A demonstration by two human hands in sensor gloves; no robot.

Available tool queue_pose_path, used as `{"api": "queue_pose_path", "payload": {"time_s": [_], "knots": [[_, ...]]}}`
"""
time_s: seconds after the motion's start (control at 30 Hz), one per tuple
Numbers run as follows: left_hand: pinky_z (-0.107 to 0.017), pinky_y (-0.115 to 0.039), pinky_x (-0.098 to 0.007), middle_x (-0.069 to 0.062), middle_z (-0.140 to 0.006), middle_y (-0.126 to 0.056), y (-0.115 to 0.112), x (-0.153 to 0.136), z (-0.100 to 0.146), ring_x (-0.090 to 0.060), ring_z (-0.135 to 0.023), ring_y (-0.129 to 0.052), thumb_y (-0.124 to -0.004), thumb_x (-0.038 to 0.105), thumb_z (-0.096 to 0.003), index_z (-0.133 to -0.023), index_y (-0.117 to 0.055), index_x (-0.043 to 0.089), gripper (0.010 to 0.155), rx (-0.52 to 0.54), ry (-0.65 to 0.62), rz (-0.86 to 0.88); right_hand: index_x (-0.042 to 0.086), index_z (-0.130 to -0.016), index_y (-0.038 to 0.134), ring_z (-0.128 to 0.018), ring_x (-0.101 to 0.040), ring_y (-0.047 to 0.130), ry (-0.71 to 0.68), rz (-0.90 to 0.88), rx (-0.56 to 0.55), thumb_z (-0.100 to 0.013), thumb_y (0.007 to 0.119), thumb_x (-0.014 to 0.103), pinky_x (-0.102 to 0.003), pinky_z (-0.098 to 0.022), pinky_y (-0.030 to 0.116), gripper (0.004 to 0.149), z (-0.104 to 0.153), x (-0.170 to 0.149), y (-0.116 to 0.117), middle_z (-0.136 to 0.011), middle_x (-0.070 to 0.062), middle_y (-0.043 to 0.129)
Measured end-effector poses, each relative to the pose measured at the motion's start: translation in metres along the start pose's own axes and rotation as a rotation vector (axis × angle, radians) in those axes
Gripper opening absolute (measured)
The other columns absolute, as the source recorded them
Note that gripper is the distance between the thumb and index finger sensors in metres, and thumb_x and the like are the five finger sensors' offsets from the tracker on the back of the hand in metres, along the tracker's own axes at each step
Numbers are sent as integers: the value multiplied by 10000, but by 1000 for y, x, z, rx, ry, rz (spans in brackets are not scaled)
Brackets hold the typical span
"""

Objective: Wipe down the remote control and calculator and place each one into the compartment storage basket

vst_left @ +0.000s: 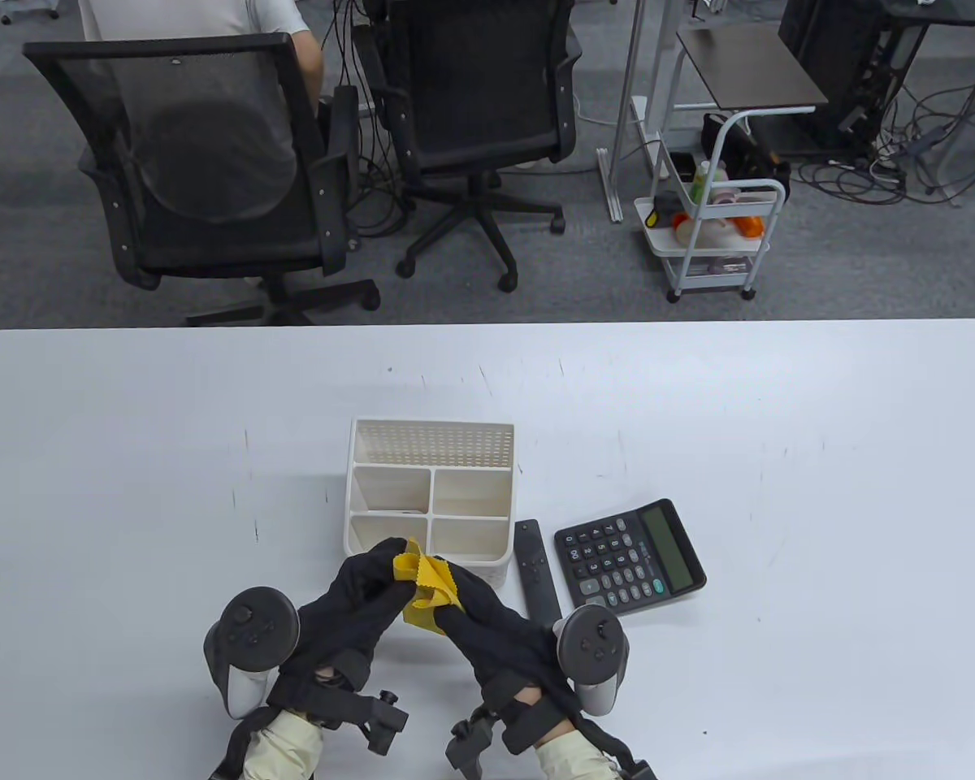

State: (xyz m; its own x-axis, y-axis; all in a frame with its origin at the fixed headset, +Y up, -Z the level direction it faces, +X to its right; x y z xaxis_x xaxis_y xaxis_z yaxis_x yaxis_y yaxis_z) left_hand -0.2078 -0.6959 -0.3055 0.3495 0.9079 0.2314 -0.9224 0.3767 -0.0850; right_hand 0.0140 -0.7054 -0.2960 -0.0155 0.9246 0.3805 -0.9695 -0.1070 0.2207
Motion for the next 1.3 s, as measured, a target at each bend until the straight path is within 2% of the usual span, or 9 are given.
{"api": "queue_pose_path", "payload": {"time_s": [0.13,0.27,0.4,0.47,0.57,0.67,0.87,1.0,1.3], "knots": [[-542,-886,-428,-4,-931,-872,3,-2,0,-202,-742,-1029,-777,433,-529,-887,-665,377,379,-11,9,83,98,-1067,655,-941,-520,654,7,7,-8,-591,711,336,-734,-584,549,535,0,-1,-1,-1089,-245,673],[-518,-895,-406,4,-895,-877,9,0,1,-149,-691,-1034,-801,410,-520,-878,-665,344,389,2,6,126,92,-1055,672,-934,-520,658,27,25,-47,-591,706,324,-731,-583,550,520,1,-3,-5,-1081,-249,681],[-503,-898,-398,-4,-860,-882,22,0,4,-125,-659,-1032,-831,368,-507,-869,-663,322,401,68,14,140,71,-1050,679,-928,-530,655,50,69,-103,-589,709,315,-736,-581,540,523,1,-3,-15,-1071,-258,687],[-498,-898,-399,2,-853,-874,30,-1,5,-120,-653,-1027,-835,335,-509,-925,-633,302,464,114,18,111,58,-1052,677,-929,-545,642,54,127,-139,-586,720,324,-746,-581,522,538,1,1,-21,-1069,-273,685],[-508,-894,-415,-11,-874,-847,38,-3,6,-143,-679,-1008,-824,308,-514,-1063,-531,197,633,130,33,117,44,-1061,665,-928,-548,639,58,289,-170,-576,740,351,-744,-584,520,579,0,9,-31,-1076,-283,672],[-518,-891,-434,-39,-881,-836,43,-5,7,-172,-706,-989,-804,283,-519,-1054,-619,208,571,140,55,124,30,-1066,654,-916,-546,654,81,485,-200,-566,762,358,-732,-586,534,608,-1,14,-42,-1072,-290,674],[-520,-897,-440,-47,-874,-838,52,-10,8,-192,-717,-991,-789,294,-528,-960,-765,288,432,174,97,108,-11,-1071,621,-876,-533,700,298,837,-142,-549,793,333,-684,-579,590,649,-4,-7,-52,-1040,-284,711],[-515,-898,-439,-38,-878,-839,55,-15,8,-197,-716,-998,-777,316,-534,-948,-760,305,415,178,117,113,-12,-1063,631,-838,-503,751,446,1020,-70,-533,812,315,-636,-565,642,649,-7,-26,-54,-1013,-261,750],[-500,-914,-446,-73,-904,-906,55,-22,7,-270,-731,-1037,-708,315,-568,-977,-667,262,415,172,142,143,9,-1042,677,-753,-428,851,599,1249,16,-516,837,288,-533,-534,727,617,-22,-54,-51,-963,-215,826]]}}
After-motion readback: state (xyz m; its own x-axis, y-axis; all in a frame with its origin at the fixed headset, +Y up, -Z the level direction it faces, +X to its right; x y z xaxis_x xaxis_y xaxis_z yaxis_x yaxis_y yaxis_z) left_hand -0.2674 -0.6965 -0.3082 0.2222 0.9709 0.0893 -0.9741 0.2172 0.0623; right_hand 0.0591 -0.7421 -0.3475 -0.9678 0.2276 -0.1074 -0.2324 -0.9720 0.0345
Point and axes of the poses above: the tracker on the back of each hand, its own x axis roughly to the thumb side, its own z axis roughly from the fingertips to the wrist, y = z × x, the point moved 4 cm from there along -z, roughly from the wrist to the fingertips
